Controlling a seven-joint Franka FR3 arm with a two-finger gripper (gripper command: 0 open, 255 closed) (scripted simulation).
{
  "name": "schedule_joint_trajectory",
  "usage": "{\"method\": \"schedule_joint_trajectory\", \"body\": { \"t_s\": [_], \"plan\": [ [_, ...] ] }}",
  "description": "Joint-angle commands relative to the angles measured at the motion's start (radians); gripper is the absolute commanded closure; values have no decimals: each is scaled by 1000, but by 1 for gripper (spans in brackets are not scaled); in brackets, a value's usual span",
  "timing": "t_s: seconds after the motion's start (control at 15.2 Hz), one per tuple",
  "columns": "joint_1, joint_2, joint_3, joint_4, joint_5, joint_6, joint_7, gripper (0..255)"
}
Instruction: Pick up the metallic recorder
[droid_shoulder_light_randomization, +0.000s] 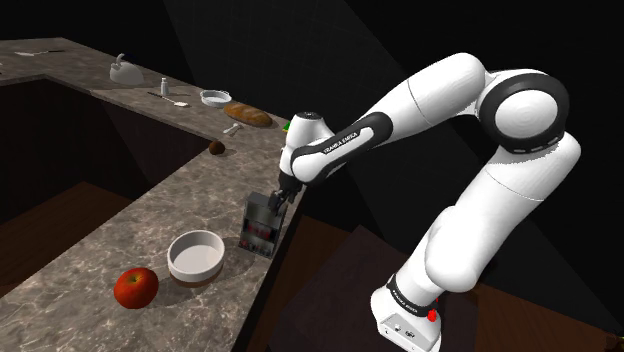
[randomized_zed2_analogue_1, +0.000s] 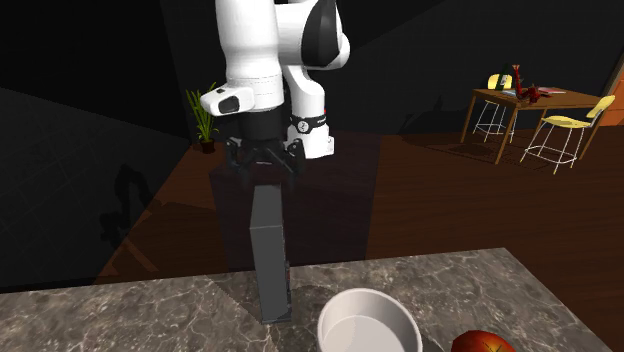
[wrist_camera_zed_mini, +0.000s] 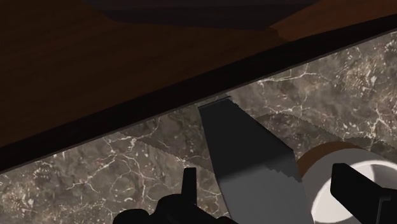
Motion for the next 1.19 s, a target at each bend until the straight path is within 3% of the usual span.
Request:
{"method": "schedule_joint_trajectory", "body": {
  "t_s": [0.0, 0.26, 0.33, 0.92, 1.12],
  "plan": [
    [0, 28, 0, -2, 0, 31, -1, 0],
    [0, 62, 0, -6, -1, 68, -2, 0],
    [0, 60, 0, -7, -1, 68, -1, 255],
    [0, 62, 0, -5, -1, 68, -2, 255],
    [0, 23, 0, -1, 0, 24, -1, 255]
  ]
}}
